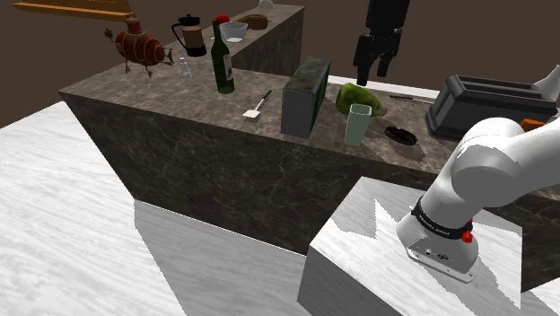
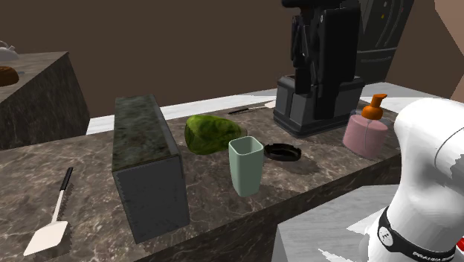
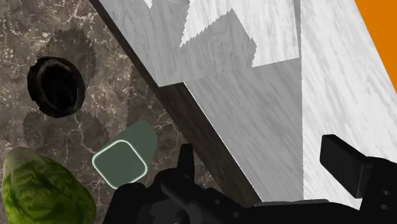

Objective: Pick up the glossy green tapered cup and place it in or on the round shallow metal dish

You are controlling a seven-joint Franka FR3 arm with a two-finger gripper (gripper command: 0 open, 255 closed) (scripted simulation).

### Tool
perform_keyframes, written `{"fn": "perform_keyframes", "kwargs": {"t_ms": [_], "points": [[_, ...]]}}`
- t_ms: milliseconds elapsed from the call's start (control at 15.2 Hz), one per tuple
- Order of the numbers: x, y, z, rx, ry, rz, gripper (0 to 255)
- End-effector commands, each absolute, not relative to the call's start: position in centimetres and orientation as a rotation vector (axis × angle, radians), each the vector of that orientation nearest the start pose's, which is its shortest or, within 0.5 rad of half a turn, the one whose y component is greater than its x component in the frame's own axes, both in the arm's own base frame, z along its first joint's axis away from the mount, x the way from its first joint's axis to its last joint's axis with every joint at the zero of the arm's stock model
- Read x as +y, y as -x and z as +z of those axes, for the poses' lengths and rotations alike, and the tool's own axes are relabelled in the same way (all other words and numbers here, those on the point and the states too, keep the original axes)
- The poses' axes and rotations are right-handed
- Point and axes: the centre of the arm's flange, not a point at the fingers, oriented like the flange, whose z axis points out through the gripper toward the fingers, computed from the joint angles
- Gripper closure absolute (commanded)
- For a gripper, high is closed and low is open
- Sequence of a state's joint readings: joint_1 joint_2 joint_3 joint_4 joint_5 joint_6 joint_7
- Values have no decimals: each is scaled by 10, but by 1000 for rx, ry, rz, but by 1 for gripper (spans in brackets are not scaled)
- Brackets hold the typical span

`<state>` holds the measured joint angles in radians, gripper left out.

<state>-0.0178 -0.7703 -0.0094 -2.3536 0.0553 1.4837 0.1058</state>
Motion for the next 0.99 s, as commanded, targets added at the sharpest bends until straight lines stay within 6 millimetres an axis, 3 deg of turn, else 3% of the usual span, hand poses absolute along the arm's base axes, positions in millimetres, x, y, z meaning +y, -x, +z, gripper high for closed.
{"fn": "perform_keyframes", "kwargs": {"t_ms": [0, 924], "points": [[-3, -301, 580, 197, 3074, 157, 0], [-139, -306, 465, 265, 3093, -64, 0]]}}
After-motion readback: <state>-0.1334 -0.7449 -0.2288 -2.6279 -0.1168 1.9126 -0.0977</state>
